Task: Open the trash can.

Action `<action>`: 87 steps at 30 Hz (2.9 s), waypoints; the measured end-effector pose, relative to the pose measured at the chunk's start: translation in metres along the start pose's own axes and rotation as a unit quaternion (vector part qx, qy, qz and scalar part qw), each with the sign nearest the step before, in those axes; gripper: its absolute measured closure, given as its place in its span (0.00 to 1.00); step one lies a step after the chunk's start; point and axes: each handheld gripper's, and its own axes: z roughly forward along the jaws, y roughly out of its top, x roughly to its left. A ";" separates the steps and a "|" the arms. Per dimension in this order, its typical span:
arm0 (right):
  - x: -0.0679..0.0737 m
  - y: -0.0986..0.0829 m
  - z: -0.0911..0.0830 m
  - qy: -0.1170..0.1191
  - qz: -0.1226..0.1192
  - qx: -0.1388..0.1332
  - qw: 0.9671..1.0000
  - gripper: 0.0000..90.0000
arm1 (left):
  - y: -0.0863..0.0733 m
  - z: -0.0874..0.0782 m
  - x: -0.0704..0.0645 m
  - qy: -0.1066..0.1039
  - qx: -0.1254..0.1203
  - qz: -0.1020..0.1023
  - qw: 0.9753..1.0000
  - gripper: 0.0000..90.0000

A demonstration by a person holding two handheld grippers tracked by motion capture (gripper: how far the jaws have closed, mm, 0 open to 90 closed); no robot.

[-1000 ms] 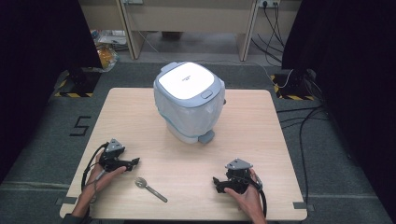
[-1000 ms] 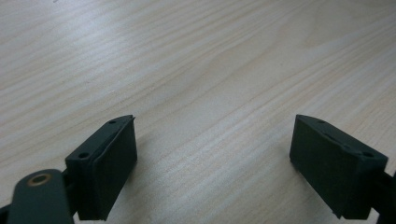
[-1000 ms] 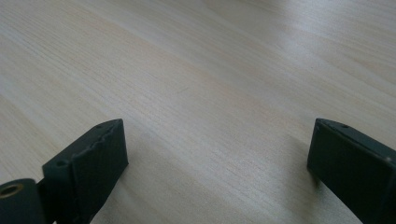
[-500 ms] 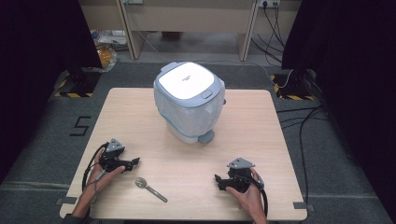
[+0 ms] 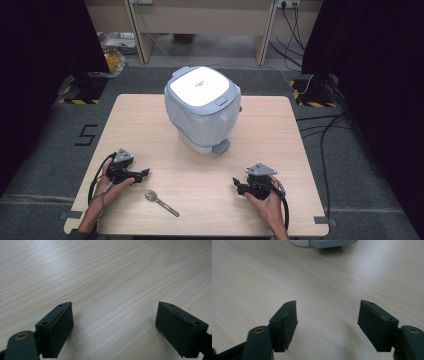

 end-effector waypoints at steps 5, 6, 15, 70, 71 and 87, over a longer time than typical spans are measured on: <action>-0.005 0.012 0.003 -0.004 -0.006 -0.012 1.000 0.44 | 0.000 0.000 0.000 0.000 0.000 0.000 1.000 0.15; -0.006 0.015 0.004 -0.004 -0.006 -0.017 1.000 0.45 | 0.000 0.000 0.000 0.000 0.000 0.000 1.000 0.15; -0.009 0.048 0.015 -0.001 -0.015 -0.045 0.999 0.49 | 0.000 0.000 0.000 -0.001 0.000 -0.001 1.000 0.15; -0.017 0.071 0.093 0.013 -0.014 -0.050 0.999 0.63 | 0.000 0.000 0.000 -0.002 0.001 0.001 1.000 0.15; -0.017 0.071 0.093 0.013 -0.016 -0.047 0.999 0.63 | 0.000 0.000 0.000 -0.002 0.001 0.001 1.000 0.15; -0.020 0.068 0.100 0.023 -0.006 -0.032 0.999 0.63 | 0.000 0.000 -0.001 -0.003 0.001 0.001 1.000 0.15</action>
